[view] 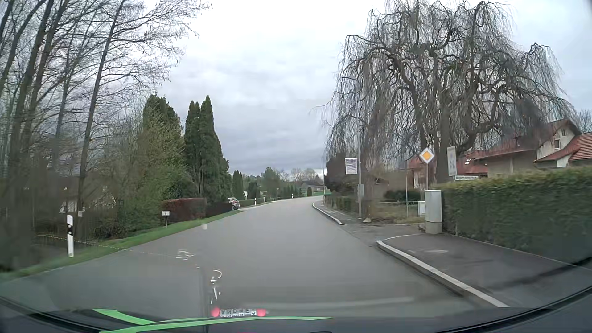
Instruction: Follow the waypoints while adhering to traffic rules and regulations
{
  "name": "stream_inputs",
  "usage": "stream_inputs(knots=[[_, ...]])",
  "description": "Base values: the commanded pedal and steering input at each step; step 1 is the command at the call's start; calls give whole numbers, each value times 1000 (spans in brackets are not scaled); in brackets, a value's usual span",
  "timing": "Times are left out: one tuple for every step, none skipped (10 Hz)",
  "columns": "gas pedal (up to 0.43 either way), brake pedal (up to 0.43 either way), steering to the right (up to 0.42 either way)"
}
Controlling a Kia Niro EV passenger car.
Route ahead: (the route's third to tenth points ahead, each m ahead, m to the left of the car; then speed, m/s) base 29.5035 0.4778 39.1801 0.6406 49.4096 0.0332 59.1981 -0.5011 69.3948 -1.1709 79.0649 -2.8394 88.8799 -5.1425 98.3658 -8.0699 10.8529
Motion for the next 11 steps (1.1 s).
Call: stream_inputs(knots=[[79,0,-3],[79,0,-3],[79,0,-3],[79,0,-3],[79,0,-3],[79,0,-3],[79,0,-3],[79,0,-3],[79,0,-3],[79,0,-3],[79,0,-3]])
